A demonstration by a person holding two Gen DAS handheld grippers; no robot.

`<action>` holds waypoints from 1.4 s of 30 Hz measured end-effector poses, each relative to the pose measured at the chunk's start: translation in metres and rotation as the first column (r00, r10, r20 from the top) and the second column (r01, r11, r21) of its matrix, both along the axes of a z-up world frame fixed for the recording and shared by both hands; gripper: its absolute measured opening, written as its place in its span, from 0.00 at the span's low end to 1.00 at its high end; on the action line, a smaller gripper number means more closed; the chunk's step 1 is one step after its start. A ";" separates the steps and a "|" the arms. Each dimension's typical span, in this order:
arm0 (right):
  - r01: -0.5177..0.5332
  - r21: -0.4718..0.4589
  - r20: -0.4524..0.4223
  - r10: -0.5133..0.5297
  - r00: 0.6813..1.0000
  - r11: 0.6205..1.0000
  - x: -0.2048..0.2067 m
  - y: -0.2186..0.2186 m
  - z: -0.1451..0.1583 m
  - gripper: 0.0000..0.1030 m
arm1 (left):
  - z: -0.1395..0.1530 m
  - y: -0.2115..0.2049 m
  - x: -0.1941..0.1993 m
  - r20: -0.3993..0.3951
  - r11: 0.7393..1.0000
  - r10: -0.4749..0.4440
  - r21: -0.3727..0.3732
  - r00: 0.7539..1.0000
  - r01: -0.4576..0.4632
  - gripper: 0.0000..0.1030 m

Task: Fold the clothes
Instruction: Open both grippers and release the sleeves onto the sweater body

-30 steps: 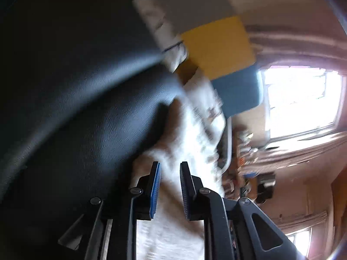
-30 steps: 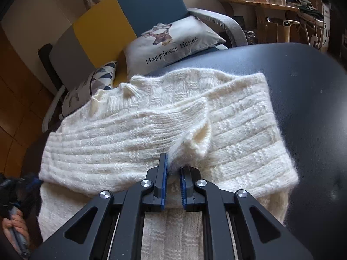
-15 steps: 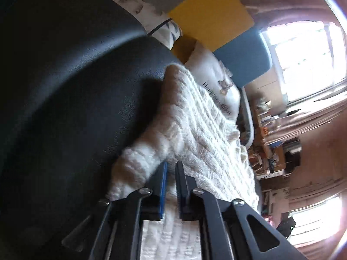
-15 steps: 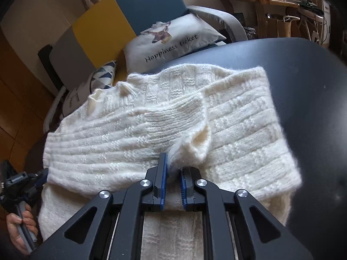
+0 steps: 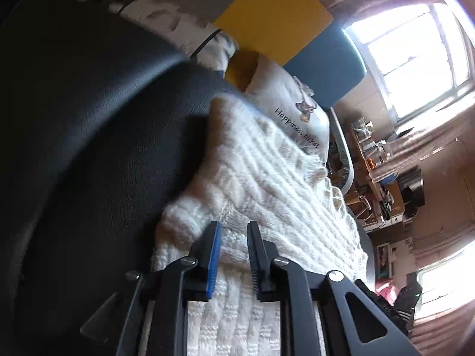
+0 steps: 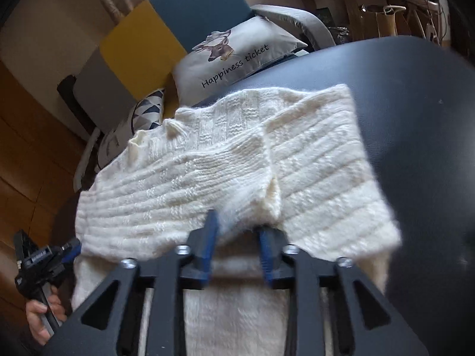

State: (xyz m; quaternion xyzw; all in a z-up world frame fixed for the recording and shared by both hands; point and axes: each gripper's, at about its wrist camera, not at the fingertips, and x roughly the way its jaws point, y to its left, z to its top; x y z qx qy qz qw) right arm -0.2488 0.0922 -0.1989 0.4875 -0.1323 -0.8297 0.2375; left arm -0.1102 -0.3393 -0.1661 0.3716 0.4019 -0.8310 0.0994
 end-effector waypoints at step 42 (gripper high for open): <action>-0.179 0.362 -0.198 0.263 0.944 0.915 -0.011 -0.137 0.000 0.76 | 0.008 -0.032 -0.046 0.024 0.938 -0.073 -0.339 0.997 0.077 0.61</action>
